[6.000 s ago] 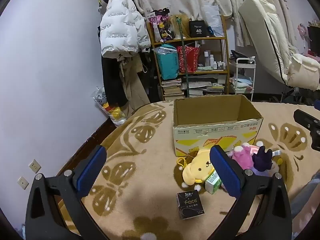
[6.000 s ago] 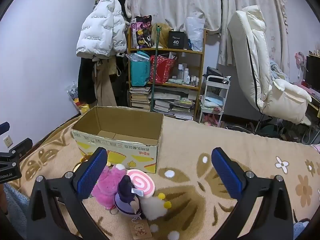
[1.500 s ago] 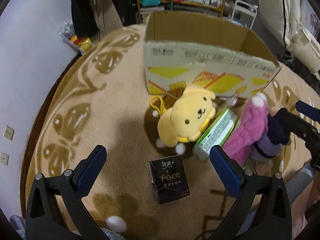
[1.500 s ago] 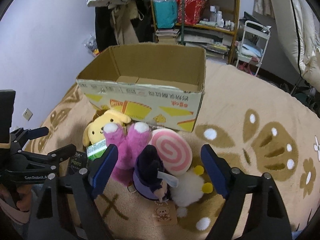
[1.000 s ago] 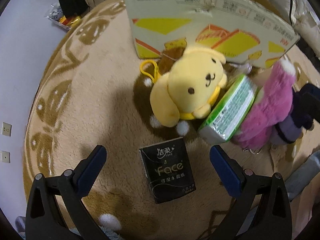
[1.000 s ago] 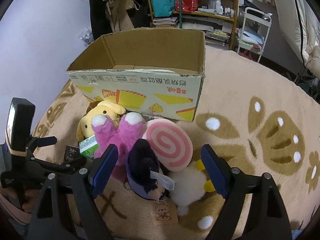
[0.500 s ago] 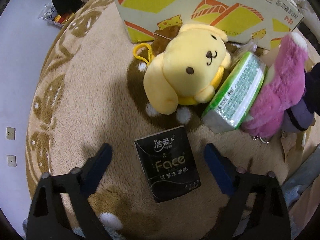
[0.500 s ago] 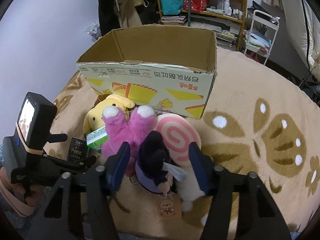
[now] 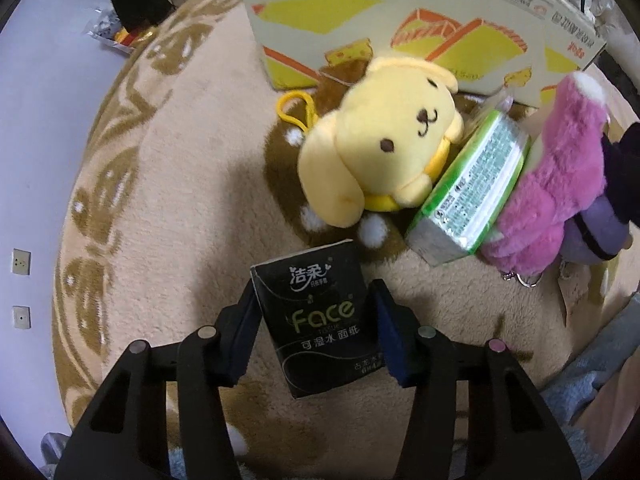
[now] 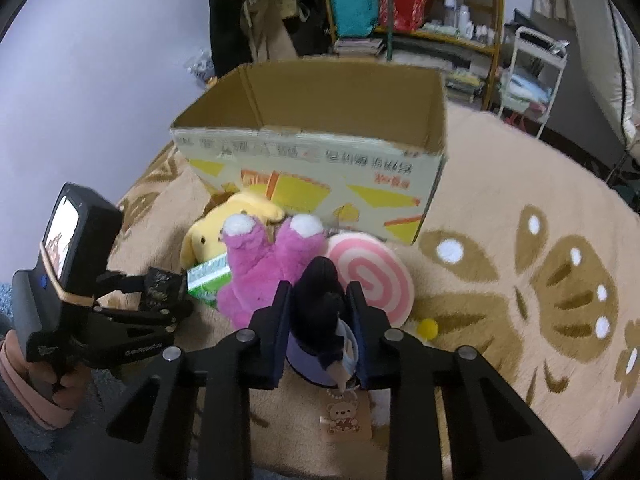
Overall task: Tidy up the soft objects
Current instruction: 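Lift the tissue pack with the left tool while the right tool lifts the witch plush toward the box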
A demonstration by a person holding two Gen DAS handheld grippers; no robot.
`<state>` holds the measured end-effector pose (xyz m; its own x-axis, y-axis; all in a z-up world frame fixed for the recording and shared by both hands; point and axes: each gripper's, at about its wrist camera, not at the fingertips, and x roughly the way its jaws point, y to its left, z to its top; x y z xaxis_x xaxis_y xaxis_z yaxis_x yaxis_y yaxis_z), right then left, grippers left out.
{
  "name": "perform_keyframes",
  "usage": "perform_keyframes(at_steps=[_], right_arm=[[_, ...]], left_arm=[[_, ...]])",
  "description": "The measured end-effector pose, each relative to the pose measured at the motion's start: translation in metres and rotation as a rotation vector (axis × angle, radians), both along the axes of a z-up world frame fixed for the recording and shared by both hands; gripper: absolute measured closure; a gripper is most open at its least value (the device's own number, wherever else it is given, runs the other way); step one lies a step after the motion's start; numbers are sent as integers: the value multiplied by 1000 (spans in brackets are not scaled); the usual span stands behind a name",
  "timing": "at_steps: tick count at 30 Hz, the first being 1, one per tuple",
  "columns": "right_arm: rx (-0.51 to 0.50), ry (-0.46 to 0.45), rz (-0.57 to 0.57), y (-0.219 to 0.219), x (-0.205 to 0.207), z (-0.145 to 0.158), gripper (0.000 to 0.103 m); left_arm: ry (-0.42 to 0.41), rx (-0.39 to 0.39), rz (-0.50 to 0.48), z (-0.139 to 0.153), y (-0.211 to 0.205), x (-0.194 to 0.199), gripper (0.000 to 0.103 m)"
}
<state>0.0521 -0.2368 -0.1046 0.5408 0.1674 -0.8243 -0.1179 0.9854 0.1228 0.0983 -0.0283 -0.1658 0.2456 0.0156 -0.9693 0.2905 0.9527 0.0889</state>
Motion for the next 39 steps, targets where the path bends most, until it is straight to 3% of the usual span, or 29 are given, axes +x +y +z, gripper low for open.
perform_keyframes(at_steps=[6, 13, 16, 24, 28, 39], right_arm=[[39, -97, -72, -15, -13, 20, 75], [69, -260, -116, -23, -34, 51, 75], [83, -295, -107, -23, -39, 58, 75], [98, -298, -108, -20, -42, 62, 75], [181, -264, -119, -23, -41, 56, 75], [139, -369, -117, -14, -55, 72, 75]], left_arm=[[-152, -28, -8, 37, 4, -17, 51], [-400, -138, 23, 91, 11, -37, 51], [-455, -158, 32, 104, 16, -41, 51], [-527, -185, 47, 121, 23, -57, 51], [-528, -193, 55, 122, 28, -56, 51], [-590, -215, 31, 128, 26, -65, 51]])
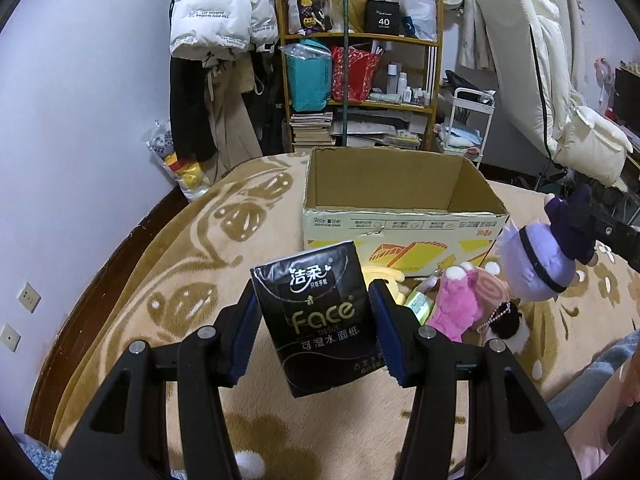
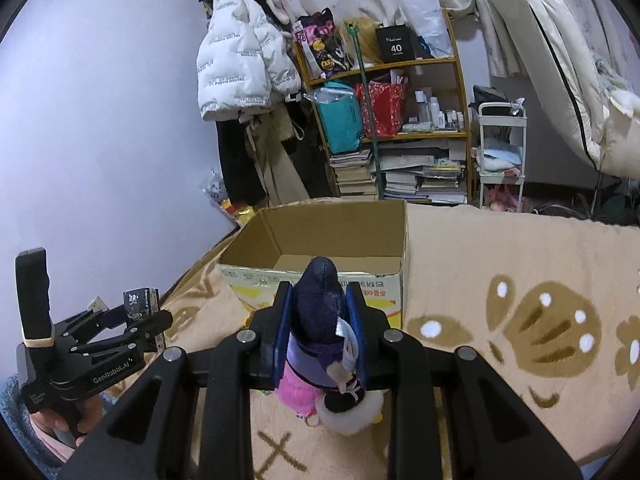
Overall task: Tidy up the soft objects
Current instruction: 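Lift the tissue pack with the left tool while the right tool lifts the witch plush toward the box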
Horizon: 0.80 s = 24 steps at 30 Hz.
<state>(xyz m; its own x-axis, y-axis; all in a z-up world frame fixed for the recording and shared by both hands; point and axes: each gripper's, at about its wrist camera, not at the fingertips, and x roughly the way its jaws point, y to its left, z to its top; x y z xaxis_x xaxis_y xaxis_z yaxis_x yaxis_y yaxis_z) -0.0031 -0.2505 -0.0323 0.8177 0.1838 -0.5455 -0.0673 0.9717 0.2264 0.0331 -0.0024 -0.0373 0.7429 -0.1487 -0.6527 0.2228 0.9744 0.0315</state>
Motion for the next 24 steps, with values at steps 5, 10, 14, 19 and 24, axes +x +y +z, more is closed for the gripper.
perform_keyframes(at_steps=[5, 10, 14, 19, 24], right_arm=[[-10, 99, -15, -4, 11, -12, 75], [-38, 110, -22, -10, 11, -8, 76], [-89, 95, -33, -14, 6, 11, 76], [-73, 48, -32, -24, 6, 47, 76], [-105, -17, -23, -22, 15, 77, 76]], left_arm=[[-1, -2, 7, 1, 0, 0, 51], [-12, -10, 14, 5, 2, 0, 51], [-47, -13, 13, 14, 2, -2, 51], [-87, -24, 0, 31, 2, 0, 51], [-136, -25, -3, 47, -2, 7, 51]])
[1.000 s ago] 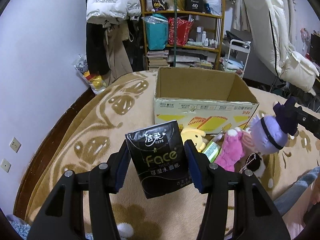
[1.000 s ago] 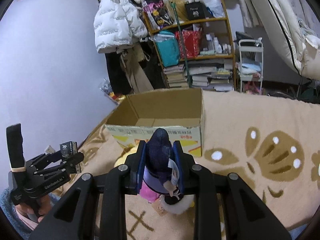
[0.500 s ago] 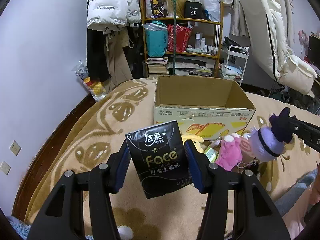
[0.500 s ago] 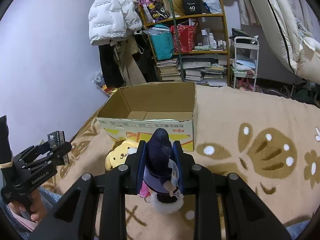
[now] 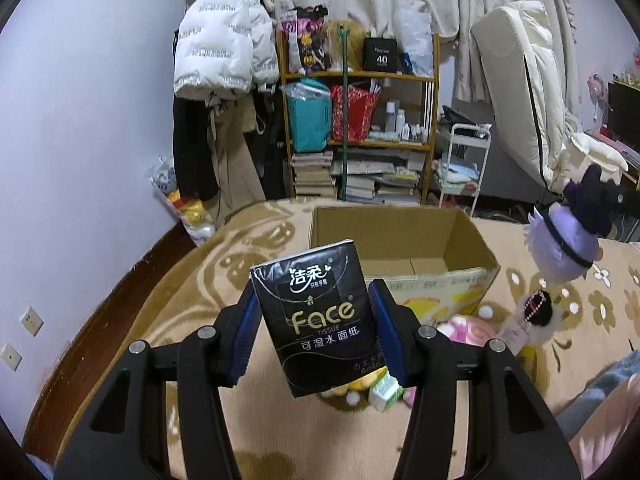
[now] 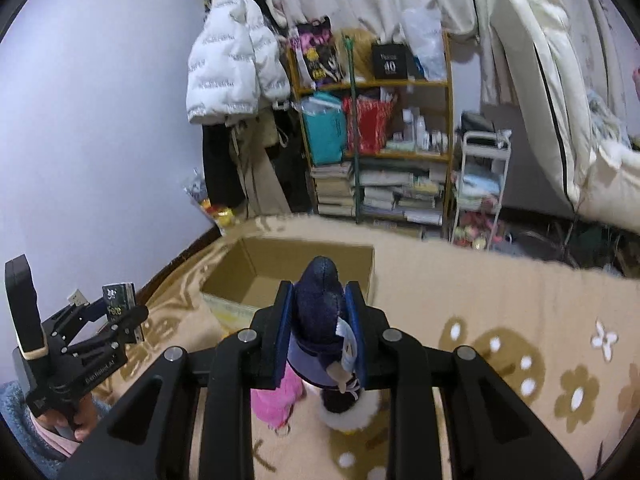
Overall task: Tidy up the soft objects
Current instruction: 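Lift the tissue pack with the left tool while the right tool lifts the witch plush toward the box, then open the left tool over the box while the right tool drops the witch plush inside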
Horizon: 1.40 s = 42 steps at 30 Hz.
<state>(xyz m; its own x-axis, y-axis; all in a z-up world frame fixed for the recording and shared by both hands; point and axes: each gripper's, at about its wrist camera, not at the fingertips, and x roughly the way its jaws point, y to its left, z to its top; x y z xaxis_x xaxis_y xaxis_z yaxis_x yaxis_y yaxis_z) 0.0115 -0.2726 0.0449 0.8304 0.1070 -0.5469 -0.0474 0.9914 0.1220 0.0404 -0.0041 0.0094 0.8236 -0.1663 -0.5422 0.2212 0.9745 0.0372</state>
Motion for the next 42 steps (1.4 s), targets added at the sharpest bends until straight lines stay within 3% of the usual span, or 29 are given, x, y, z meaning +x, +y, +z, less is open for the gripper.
perform_keyframes(at_steps=[14, 20, 25, 31, 34, 40, 42], right_arm=[[37, -137, 26, 13, 63, 50, 76], [93, -207, 34, 11, 86, 64, 76], [118, -172, 33, 9, 107, 37, 76], [75, 74, 22, 15, 140, -50, 76], [90, 133, 24, 10, 145, -76, 76], [99, 114, 30, 2, 142, -79, 74], [121, 106, 30, 1, 140, -78, 70]], left_arm=[[-104, 39, -21, 34, -29, 72, 51], [-101, 22, -18, 31, -38, 109, 50], [-24, -22, -14, 7, -40, 135, 50], [83, 20, -41, -37, -58, 152, 50], [112, 36, -55, -50, -65, 152, 50], [126, 51, -58, -59, -69, 149, 49], [121, 47, -51, -57, -67, 149, 44]])
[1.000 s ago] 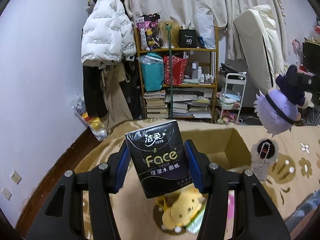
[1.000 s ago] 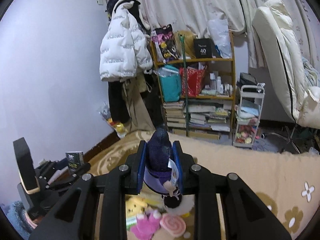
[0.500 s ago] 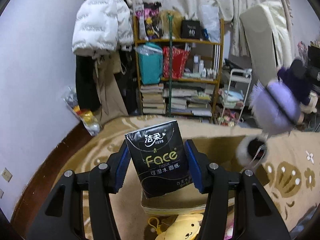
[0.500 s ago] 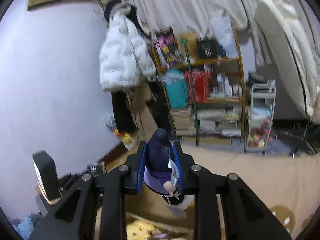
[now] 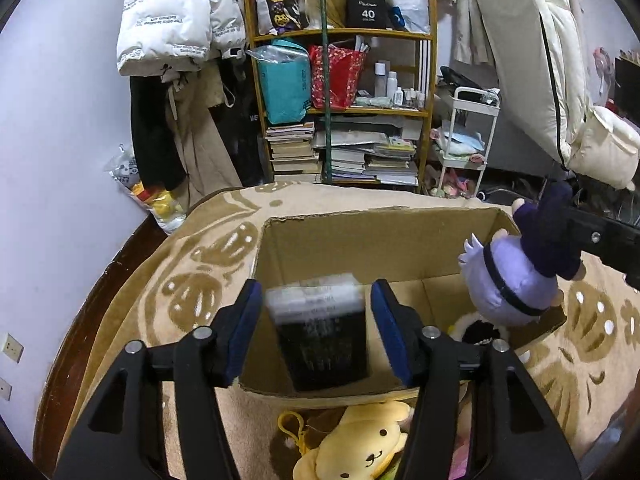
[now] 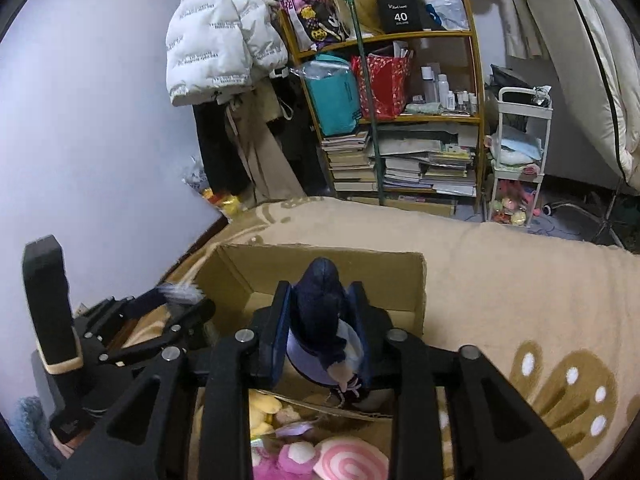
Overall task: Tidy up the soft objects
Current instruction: 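Open the left tool over the box while the right tool drops the witch plush inside, then grasp the yellow dog plush with the left tool while the right tool grasps the pink plush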
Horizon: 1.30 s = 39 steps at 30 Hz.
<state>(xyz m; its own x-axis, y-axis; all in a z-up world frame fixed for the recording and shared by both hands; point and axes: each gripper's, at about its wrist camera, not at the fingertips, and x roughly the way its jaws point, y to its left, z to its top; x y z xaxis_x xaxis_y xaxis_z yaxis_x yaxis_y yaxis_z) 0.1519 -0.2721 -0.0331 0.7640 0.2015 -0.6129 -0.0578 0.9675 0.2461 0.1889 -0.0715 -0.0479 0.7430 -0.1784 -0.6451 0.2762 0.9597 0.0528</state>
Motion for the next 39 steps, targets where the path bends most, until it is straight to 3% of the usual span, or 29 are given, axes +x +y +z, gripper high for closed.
perform_keyframes(at_steps=[2, 5, 8, 12, 17, 25, 39], right_arm=[[22, -8, 1, -1, -3, 2, 66], [34, -16, -6, -3, -9, 6, 45], [34, -35, -13, -5, -18, 13, 38], [35, -51, -21, -5, -34, 18, 9], [34, -26, -26, -5, -53, 14, 2], [37, 14, -38, -6, -83, 4, 2], [-40, 31, -22, 7, -113, -5, 2]], left_arm=[[-6, -4, 4, 2, 3, -1, 38], [-17, -4, 13, 6, 8, -6, 27], [-25, -8, 27, 11, 15, -11, 20], [-28, -16, 38, 17, 25, -21, 13], [6, -22, 54, 17, 39, -35, 9], [54, -26, 82, 20, 56, -62, 8], [115, 25, 97, 11, 62, -94, 8]])
